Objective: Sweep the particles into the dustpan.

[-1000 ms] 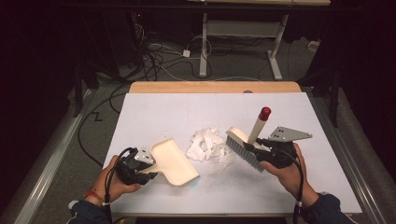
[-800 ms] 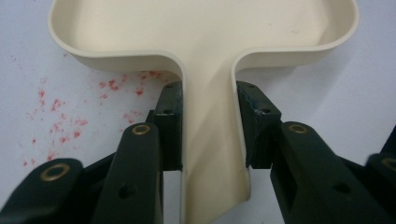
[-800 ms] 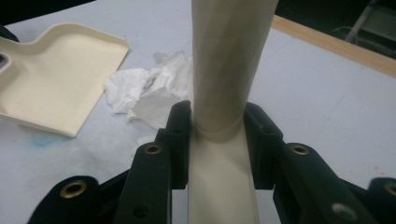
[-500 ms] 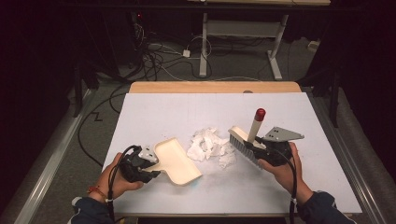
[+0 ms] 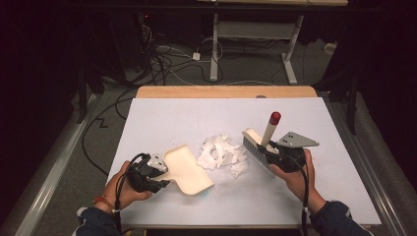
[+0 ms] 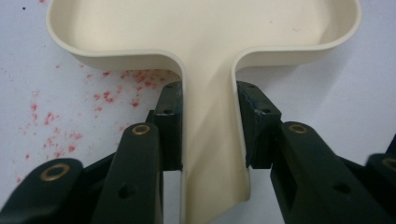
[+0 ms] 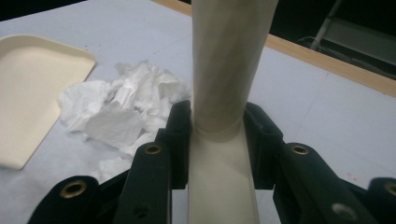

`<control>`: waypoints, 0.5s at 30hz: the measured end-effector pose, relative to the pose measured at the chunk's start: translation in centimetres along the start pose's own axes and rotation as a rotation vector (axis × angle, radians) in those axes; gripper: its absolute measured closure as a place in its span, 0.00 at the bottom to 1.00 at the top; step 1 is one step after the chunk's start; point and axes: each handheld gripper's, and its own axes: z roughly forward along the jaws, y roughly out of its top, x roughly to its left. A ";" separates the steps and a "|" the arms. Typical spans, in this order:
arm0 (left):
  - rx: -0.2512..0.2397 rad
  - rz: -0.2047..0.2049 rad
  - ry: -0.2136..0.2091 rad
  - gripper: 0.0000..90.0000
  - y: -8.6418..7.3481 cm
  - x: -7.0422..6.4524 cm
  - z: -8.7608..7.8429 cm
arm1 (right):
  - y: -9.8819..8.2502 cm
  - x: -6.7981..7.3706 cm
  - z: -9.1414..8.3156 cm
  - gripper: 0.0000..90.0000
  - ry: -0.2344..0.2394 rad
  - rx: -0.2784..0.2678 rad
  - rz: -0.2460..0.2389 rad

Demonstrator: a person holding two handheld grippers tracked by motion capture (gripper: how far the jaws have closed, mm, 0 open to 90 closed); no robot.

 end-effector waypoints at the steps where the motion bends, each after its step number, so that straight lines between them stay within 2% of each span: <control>1: -0.001 0.001 -0.001 0.70 0.1 0.0 0.0 | 0.0 0.0 0.2 0.75 0.002 0.002 0.010; 7: 0.003 0.005 -0.008 0.70 0.5 0.1 0.3 | 0.3 0.3 1.5 0.75 -0.012 -0.005 0.016; 12: 0.008 0.004 -0.012 0.70 0.8 0.2 0.3 | 0.9 0.3 3.0 0.75 -0.061 -0.003 0.019; 15: 0.010 0.004 -0.017 0.70 1.0 0.3 0.5 | 1.1 0.3 4.3 0.75 -0.069 0.009 0.017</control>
